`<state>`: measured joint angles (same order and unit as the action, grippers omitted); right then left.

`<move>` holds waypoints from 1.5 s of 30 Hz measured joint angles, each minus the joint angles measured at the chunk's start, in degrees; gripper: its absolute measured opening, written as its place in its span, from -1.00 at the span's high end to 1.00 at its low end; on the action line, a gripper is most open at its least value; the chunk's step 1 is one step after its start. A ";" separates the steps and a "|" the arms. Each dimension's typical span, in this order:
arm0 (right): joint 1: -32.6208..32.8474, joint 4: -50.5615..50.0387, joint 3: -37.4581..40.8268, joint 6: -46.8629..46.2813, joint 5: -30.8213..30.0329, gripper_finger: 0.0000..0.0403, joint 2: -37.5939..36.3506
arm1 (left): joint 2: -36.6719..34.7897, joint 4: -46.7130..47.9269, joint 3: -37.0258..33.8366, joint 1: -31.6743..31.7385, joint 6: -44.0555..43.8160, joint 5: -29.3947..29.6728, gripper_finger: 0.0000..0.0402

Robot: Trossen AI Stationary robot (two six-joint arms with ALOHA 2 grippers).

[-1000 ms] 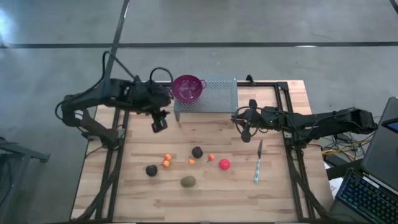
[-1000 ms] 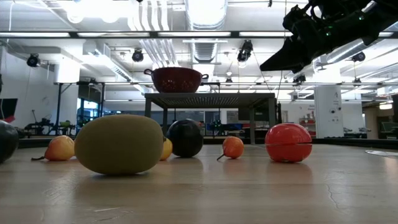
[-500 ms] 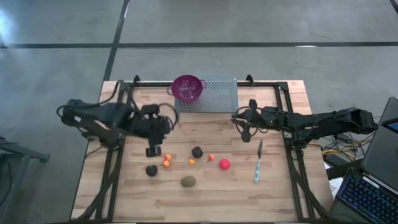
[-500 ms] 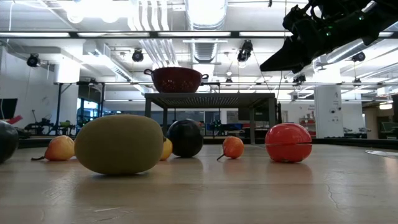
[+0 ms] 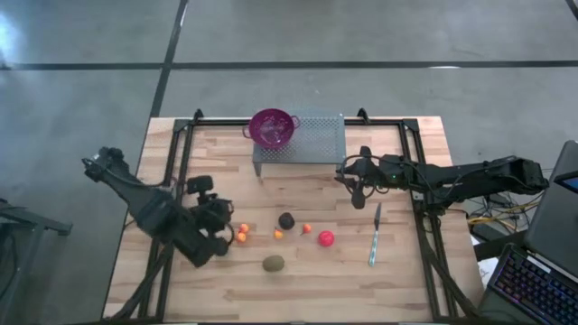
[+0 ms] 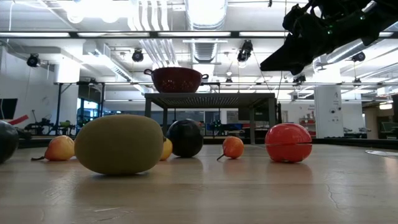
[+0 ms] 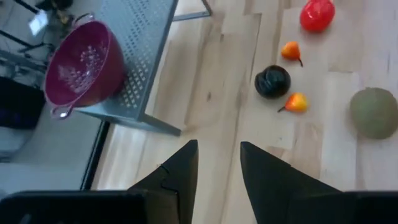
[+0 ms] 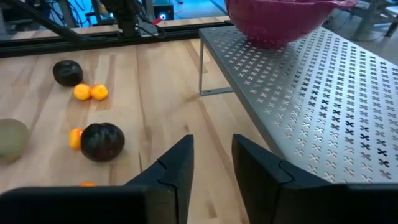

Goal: Pick & Place Fruit
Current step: Put the black plum into the purple strainer bowl on the shelf

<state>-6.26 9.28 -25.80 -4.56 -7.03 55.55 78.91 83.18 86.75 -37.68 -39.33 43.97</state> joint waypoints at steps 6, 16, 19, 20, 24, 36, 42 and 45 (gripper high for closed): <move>0.00 0.05 0.00 -0.89 -0.01 0.43 0.00 | -0.56 -0.40 -5.21 -1.68 -10.79 0.94 0.40; 0.00 0.05 0.00 -2.88 -0.01 0.51 0.00 | -0.21 -2.63 -10.85 -1.22 -14.76 -5.43 -0.18; 0.01 0.01 0.00 -2.99 0.09 0.56 0.00 | -0.21 -2.66 -11.86 -1.17 -14.77 -7.02 -0.24; 0.01 0.00 0.00 -2.99 0.18 0.58 0.00 | -0.21 -2.62 -12.12 -1.17 -14.70 -7.06 -0.25; 0.00 -0.01 0.00 -3.05 0.21 0.65 0.00 | -0.21 -3.29 -12.67 -1.19 -15.94 -11.60 -0.24; 0.02 -0.03 0.00 -3.43 1.52 0.68 0.00 | -0.19 -11.74 -21.99 -1.30 -21.44 -19.35 -0.21; 0.02 -0.04 0.00 -3.43 1.52 0.59 0.00 | -0.19 -19.07 -26.46 -1.39 -24.77 -24.69 -0.22; 0.02 -0.03 0.00 -3.44 1.52 0.55 0.00 | -0.19 -23.30 -28.26 -1.54 -25.28 -25.28 -0.22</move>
<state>-6.24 9.25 -25.80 -7.99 -5.52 55.55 78.72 59.88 58.48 -39.22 -64.61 18.69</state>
